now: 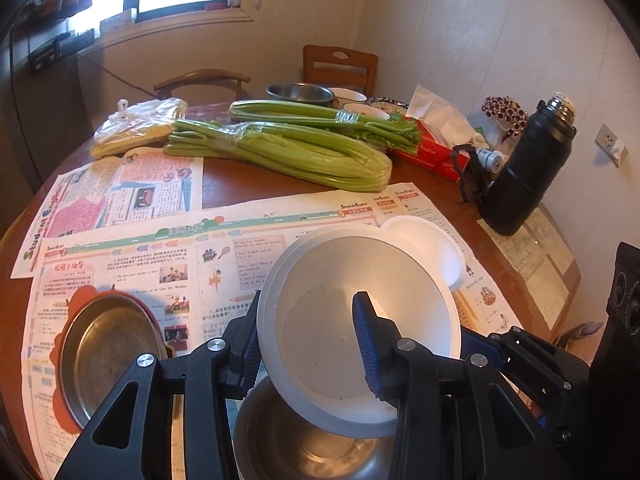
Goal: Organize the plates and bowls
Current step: 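Lower the paper cup into the steel bowl with the left tool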
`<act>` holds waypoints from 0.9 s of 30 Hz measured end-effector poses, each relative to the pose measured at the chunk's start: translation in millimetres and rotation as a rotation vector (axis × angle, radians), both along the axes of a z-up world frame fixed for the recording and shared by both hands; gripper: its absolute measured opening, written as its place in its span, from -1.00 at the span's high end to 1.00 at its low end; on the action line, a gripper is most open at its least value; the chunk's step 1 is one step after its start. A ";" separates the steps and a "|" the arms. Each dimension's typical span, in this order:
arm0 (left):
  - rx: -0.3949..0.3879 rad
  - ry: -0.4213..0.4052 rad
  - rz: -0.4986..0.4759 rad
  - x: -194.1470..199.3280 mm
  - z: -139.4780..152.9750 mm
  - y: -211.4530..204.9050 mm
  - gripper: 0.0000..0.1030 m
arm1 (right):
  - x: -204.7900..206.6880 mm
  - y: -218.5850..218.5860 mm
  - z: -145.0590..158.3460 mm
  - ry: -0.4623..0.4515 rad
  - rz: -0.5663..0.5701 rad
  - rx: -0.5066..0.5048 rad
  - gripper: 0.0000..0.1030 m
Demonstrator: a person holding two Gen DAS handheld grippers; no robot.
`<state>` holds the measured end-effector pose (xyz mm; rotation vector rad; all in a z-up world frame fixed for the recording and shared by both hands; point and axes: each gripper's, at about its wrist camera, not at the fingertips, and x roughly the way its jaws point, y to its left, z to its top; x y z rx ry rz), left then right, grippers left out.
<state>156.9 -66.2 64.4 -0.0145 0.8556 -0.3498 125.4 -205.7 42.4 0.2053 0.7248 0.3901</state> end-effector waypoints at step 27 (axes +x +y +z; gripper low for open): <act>-0.030 0.023 0.054 -58.6 -29.2 27.2 0.15 | -51.9 23.9 -19.2 0.030 0.081 -0.064 -0.01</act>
